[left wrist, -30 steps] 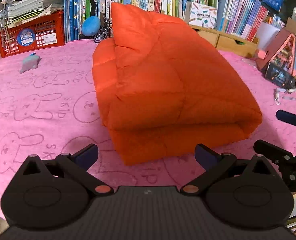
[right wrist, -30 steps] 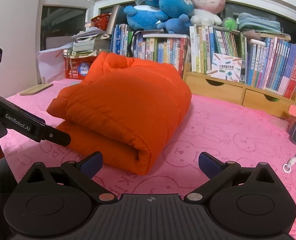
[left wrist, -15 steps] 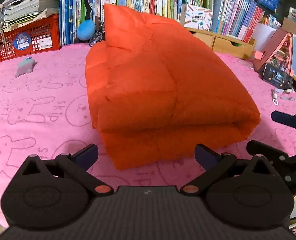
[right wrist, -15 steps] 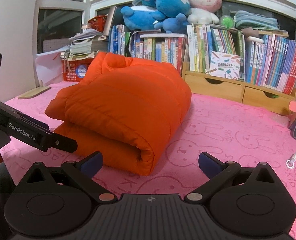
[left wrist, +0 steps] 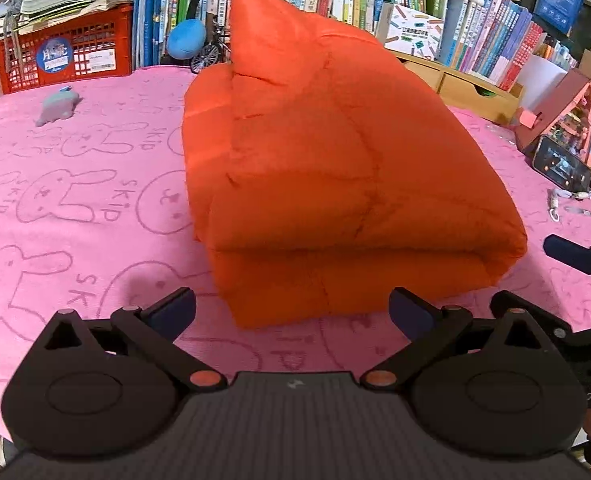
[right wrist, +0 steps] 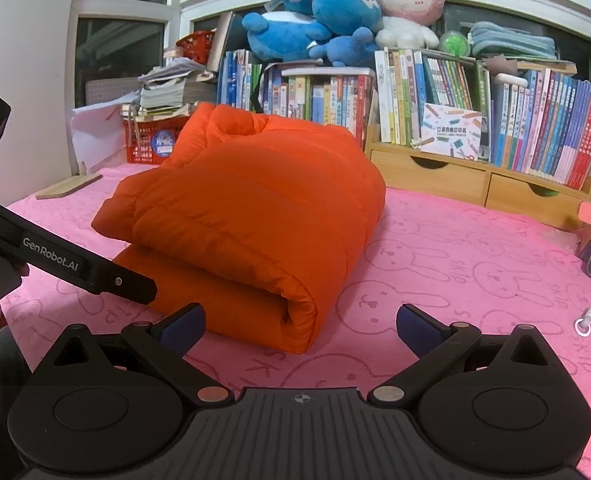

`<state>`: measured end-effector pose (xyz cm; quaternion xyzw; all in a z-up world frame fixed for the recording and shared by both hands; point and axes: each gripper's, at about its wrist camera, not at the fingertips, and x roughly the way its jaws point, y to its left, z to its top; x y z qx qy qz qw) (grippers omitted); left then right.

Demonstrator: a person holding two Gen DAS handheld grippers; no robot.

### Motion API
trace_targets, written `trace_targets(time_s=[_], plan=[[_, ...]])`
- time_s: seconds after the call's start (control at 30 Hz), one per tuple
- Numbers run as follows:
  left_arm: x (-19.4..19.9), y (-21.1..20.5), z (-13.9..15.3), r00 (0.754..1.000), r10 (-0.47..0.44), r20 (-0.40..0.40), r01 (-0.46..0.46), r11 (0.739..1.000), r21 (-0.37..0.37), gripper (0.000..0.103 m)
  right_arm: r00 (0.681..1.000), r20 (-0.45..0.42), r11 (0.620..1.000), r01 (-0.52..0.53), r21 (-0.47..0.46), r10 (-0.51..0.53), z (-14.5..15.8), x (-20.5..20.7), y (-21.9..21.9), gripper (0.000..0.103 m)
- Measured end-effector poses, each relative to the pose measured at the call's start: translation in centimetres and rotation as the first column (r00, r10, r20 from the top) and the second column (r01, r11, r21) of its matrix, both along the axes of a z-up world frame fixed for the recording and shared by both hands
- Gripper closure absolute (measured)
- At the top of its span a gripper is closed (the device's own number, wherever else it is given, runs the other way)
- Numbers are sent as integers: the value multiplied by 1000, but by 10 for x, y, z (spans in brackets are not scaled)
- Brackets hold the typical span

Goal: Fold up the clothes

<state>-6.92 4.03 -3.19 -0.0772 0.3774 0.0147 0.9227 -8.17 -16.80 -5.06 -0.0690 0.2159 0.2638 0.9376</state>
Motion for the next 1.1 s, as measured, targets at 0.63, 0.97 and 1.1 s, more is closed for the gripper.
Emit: trace_targets(time_s=[0.63, 0.97, 1.1], plan=[[5, -13, 3, 1000, -15, 1, 15, 998, 68, 0, 1000, 18, 1000, 2, -11, -1, 4, 1, 6, 0], [10, -26, 2, 999, -50, -11, 51, 995, 80, 0, 1000, 10, 1000, 9, -6, -9, 0, 2, 4, 0], [10, -26, 1, 998, -56, -14, 57, 996, 70, 0, 1000, 5, 1000, 13, -6, -13, -2, 3, 4, 0]])
